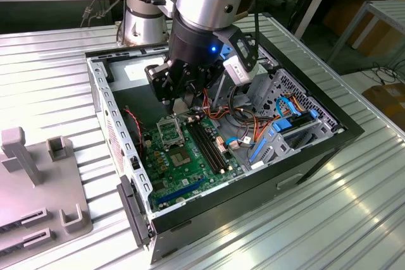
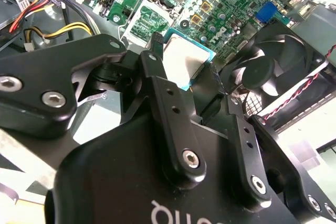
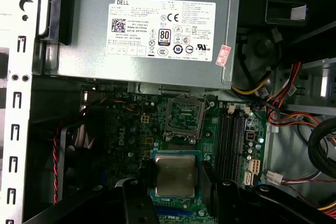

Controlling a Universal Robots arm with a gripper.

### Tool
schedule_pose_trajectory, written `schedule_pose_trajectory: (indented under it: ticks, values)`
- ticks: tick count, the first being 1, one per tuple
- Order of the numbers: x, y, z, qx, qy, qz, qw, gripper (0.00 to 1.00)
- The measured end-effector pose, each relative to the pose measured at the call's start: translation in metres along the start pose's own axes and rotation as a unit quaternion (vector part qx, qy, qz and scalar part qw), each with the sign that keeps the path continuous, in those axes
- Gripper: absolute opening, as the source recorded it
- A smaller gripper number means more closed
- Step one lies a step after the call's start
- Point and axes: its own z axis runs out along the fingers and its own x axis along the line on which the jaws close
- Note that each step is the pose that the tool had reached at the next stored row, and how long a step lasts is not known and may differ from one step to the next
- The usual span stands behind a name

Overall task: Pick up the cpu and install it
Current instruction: 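Place the cpu into insertion slot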

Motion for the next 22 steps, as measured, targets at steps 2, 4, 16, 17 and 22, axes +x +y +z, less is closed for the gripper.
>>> schedule_pose_trajectory:
  ticks: [2,4,16,17,22]
  values:
    - [0.0,0.0,0.0001,0.0,0.0,0.0,1.0,0.47]
    - [0.0,0.0,0.0001,0.0,0.0,0.0,1.0,0.47]
    - [-0.0016,-0.0104,0.0207,-0.0017,-0.0014,0.039,0.99923,0.47]
    - [-0.0024,-0.0123,0.0228,-0.0018,-0.0015,0.039,0.99923,0.47]
    - [-0.0162,-0.0146,0.0338,-0.0018,-0.0015,0.039,0.99923,0.47]
